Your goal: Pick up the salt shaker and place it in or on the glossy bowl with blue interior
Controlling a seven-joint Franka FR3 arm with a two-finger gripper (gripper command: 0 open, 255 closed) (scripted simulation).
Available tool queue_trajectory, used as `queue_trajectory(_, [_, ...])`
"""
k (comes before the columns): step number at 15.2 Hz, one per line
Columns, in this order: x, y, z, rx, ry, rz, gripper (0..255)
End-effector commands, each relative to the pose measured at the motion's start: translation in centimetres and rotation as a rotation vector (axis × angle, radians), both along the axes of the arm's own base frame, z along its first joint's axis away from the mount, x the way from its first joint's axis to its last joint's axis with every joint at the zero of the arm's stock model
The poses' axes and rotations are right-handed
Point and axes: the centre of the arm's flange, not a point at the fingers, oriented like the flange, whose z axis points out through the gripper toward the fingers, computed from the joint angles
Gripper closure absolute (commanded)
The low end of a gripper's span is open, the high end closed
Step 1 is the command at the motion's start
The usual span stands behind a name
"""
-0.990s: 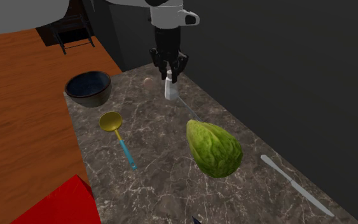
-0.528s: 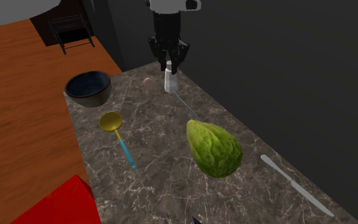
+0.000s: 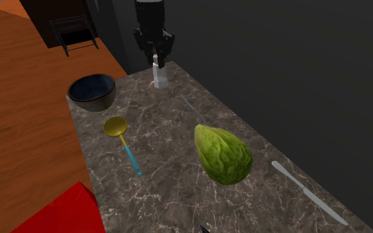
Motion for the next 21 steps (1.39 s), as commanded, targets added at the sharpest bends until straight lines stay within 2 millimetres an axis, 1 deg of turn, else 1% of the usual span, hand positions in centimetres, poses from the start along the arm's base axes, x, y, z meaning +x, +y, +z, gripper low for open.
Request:
queue_trajectory(1, [-1.2, 2.3, 0.3, 0.0, 0.0, -0.001, 255])
queue_trajectory(21, [-12.6, 26.0, 2.9, 0.0, 0.0, -0.001, 255])
